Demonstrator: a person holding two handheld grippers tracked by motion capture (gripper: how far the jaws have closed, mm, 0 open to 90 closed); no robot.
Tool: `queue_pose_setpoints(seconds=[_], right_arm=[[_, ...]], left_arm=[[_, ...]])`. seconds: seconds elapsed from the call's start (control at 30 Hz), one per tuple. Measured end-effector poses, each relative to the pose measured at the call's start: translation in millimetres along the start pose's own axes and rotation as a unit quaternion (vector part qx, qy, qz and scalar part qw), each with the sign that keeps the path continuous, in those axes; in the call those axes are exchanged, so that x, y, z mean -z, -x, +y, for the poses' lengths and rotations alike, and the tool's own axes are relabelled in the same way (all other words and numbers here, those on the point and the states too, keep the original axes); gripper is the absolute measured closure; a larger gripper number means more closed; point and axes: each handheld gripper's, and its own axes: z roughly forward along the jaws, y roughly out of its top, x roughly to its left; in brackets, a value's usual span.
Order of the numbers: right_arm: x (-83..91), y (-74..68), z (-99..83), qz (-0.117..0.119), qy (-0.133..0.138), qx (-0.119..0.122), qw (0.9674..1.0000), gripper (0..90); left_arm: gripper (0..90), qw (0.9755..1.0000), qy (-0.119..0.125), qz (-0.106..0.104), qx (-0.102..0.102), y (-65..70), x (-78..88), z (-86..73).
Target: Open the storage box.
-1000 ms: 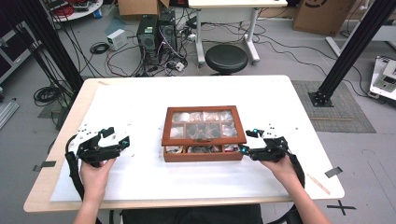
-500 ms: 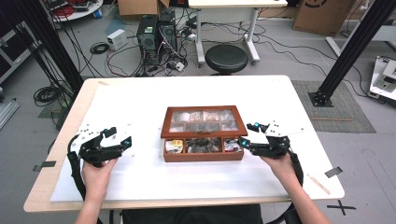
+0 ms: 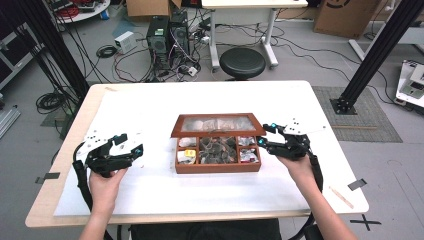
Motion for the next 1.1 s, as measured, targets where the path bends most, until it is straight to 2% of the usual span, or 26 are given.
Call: queue_pose_setpoints(seconds=[0.17, 0.27, 0.7, 1.1], right_arm=[[-1.5, 3.9, 5.6, 0.000, 0.003, -0.007, 1.0000, 50.9], [-2.9, 8.4, 11.3, 0.001, 0.011, -0.019, 0.9998, 50.9], [-9.7, 24.9, 26.9, 0.010, 0.032, -0.055, 0.9980, 50.7], [-15.6, 35.4, 38.2, 0.008, 0.046, -0.086, 0.9952, 51.0]], left_arm=[[19.7, 0.9996, -0.010, -0.006, -0.027, 10.0, -3.6, 6.0], [19.6, 0.9992, -0.013, -0.011, -0.036, 13.4, -4.8, 8.4], [19.7, 0.9989, -0.010, -0.030, -0.034, 15.7, -5.1, 14.2], [19.6, 0.9975, -0.015, -0.054, -0.043, 23.0, -7.9, 22.3]])
